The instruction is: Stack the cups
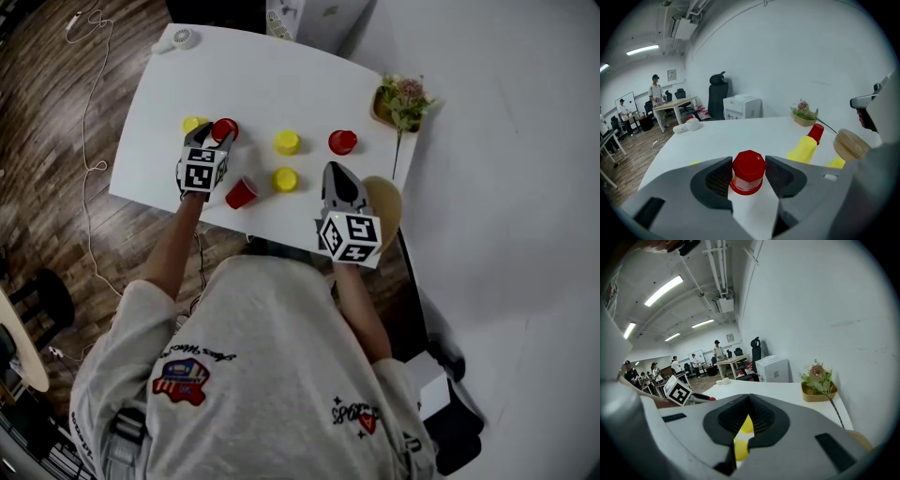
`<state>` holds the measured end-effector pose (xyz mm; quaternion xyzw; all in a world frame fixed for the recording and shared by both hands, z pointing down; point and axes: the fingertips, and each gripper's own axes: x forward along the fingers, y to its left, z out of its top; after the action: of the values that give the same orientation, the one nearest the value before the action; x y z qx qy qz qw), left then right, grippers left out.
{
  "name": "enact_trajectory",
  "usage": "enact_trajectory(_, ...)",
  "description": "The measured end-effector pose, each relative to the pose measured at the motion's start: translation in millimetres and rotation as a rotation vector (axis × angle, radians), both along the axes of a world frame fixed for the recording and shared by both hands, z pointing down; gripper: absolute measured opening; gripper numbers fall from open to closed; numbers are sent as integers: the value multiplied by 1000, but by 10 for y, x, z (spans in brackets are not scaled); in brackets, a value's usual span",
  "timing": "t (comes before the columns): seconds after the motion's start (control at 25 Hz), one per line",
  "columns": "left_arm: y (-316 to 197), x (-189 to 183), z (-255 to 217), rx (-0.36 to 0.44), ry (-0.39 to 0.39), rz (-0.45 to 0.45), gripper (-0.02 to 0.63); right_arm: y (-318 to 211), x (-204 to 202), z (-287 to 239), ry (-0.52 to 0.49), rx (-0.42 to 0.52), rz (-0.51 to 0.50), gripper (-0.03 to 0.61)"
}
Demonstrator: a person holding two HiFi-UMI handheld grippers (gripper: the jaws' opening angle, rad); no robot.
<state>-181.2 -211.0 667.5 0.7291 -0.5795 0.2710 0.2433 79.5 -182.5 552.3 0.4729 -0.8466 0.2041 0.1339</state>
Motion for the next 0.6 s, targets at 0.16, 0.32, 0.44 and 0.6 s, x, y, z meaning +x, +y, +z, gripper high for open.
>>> enact_trajectory(0.16, -19, -1, 81, -32, 8, 2, 216, -41, -58, 2, 1, -2, -6, 0)
enact_trajectory(0.32, -19, -36, 135, -47, 2, -1, 216, -68, -96, 18, 7, -7, -9, 0)
enact_trajectory(0.44, -23, -108, 179, -62, 2, -18, 216, -88, -89, 31, 11, -10, -7, 0)
enact_trajectory(0.6, -27, -144, 185, -71, 19, -33, 216, -107, -56, 17, 13, -9, -1, 0)
